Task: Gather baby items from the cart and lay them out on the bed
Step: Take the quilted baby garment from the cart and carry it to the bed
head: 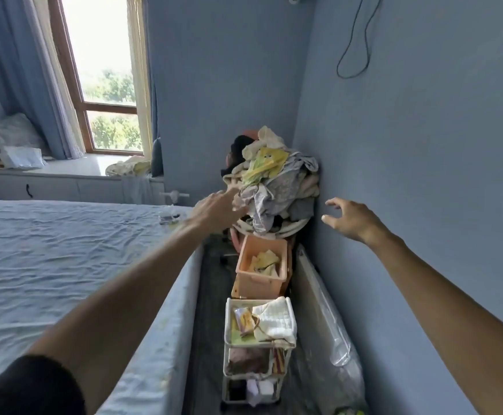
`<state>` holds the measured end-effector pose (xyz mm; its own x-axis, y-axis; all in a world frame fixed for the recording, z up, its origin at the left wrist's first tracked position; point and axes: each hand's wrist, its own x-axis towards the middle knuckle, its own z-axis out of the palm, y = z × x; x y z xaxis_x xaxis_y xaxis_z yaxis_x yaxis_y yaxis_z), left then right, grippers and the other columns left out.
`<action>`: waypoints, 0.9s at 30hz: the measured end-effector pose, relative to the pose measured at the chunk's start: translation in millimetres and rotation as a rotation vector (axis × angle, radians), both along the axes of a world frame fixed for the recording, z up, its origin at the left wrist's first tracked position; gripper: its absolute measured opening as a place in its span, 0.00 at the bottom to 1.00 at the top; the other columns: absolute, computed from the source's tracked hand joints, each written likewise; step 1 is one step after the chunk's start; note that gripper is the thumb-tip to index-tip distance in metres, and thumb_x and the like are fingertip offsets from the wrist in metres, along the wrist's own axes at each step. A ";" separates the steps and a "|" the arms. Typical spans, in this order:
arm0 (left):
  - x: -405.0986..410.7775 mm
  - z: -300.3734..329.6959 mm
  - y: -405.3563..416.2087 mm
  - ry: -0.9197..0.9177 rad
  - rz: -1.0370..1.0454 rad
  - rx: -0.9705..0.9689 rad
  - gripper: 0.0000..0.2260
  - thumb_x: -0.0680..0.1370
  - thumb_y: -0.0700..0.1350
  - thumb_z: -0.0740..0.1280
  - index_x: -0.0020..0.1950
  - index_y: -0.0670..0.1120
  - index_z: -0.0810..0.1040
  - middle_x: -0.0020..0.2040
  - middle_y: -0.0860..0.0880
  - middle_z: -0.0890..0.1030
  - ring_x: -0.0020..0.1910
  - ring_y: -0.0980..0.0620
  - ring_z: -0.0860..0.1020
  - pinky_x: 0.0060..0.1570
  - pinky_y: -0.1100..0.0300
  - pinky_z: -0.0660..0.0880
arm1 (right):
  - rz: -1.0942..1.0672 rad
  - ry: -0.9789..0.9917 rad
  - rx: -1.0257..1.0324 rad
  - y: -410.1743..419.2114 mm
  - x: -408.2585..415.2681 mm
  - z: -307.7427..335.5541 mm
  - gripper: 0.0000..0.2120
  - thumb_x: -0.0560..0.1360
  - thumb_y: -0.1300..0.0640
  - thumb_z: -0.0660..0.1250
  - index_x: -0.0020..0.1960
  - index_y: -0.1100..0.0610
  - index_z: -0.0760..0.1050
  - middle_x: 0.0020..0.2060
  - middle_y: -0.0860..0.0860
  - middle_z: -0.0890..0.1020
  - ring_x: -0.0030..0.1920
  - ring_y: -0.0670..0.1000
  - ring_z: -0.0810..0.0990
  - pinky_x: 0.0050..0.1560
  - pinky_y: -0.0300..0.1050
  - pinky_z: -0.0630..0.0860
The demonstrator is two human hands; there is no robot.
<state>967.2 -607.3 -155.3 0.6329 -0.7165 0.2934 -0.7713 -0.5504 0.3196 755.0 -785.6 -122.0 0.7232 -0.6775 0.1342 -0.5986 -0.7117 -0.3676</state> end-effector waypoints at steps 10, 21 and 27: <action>89.2 -186.0 -102.8 0.455 -0.237 0.194 0.21 0.76 0.56 0.66 0.68 0.57 0.69 0.58 0.54 0.80 0.50 0.56 0.78 0.49 0.58 0.76 | -0.007 0.066 0.413 -110.5 104.0 -158.8 0.20 0.75 0.57 0.68 0.66 0.56 0.73 0.62 0.56 0.78 0.60 0.53 0.78 0.60 0.42 0.70; 115.2 -418.5 -194.6 0.909 -0.049 0.415 0.18 0.77 0.55 0.66 0.65 0.56 0.69 0.60 0.48 0.78 0.48 0.52 0.78 0.46 0.60 0.73 | 0.054 0.373 0.876 -211.8 160.4 -424.0 0.23 0.73 0.54 0.70 0.66 0.44 0.69 0.59 0.52 0.76 0.49 0.50 0.78 0.53 0.49 0.79; 127.5 -528.3 -234.2 0.933 -0.108 0.553 0.30 0.76 0.56 0.66 0.75 0.56 0.58 0.68 0.47 0.73 0.54 0.46 0.78 0.51 0.53 0.76 | -0.037 0.442 0.979 -213.9 191.2 -538.6 0.33 0.74 0.57 0.66 0.73 0.39 0.58 0.67 0.52 0.72 0.50 0.50 0.81 0.41 0.41 0.80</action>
<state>1094.6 -841.5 -683.6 0.3647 -0.6670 -0.6496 -0.4064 -0.7418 0.5335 946.2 -999.5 -660.6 0.5513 -0.3714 -0.7471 -0.8334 -0.2037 -0.5137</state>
